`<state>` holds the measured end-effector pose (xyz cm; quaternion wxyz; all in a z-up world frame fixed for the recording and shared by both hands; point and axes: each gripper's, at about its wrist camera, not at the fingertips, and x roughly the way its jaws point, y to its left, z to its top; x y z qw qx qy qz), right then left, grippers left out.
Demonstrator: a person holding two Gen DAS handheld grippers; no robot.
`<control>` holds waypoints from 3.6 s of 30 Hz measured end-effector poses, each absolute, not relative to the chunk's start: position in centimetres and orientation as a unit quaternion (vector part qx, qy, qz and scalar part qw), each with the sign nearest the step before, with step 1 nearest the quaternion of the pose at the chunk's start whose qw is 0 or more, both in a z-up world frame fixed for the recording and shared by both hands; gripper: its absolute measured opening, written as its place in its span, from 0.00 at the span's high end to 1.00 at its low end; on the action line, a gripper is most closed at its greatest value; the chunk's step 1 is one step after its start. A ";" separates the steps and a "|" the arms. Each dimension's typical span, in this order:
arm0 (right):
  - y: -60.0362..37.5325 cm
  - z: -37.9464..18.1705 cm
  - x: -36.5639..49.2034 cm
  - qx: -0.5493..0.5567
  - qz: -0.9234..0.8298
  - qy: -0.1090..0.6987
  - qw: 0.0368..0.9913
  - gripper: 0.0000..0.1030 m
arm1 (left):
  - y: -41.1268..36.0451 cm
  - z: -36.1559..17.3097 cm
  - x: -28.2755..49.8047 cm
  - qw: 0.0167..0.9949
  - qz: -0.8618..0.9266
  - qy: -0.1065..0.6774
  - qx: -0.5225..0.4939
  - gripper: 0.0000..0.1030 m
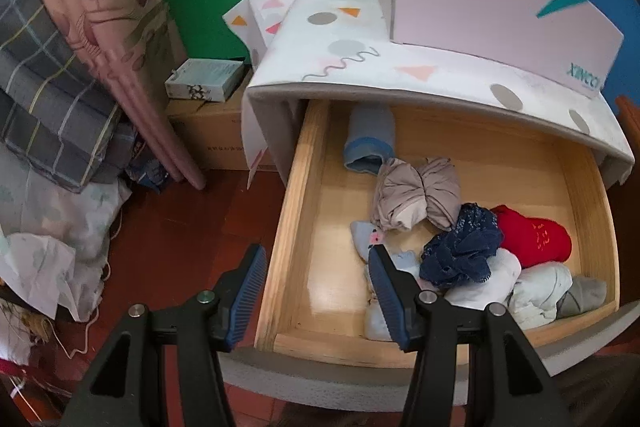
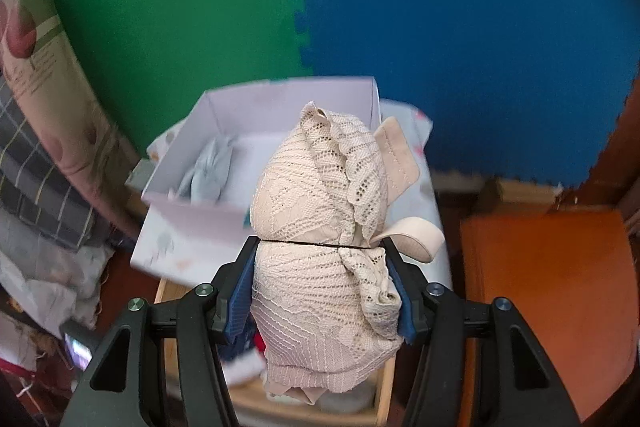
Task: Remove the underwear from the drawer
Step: 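Carry the bra into the white box and release it while the left gripper returns to the drawer, then reach the right gripper into the drawer and grasp the grey sock, then lower the left gripper onto the light blue floral sock and grasp it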
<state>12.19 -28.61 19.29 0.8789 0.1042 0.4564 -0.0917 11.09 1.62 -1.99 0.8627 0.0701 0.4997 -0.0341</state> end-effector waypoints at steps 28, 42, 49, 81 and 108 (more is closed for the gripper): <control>-30.3 5.7 31.0 0.082 -0.100 0.620 0.774 0.42 | 3.7 -2.8 12.0 0.856 -0.032 0.516 0.016 0.47; -27.3 14.9 20.1 0.048 -0.040 0.555 0.830 0.38 | 3.9 -2.9 12.1 0.851 -0.038 0.524 0.004 0.47; -25.2 9.2 11.9 0.034 0.011 0.638 0.769 0.38 | 3.5 -3.1 12.1 0.847 -0.040 0.530 0.007 0.47; -22.5 -14.6 8.5 0.061 0.015 0.783 0.618 0.38 | 2.9 -4.4 12.7 0.825 -0.058 0.562 0.011 0.47; -23.6 -7.8 3.5 0.156 -0.090 0.686 0.704 0.63 | 0.6 -8.3 14.2 0.747 -0.102 0.656 0.035 0.47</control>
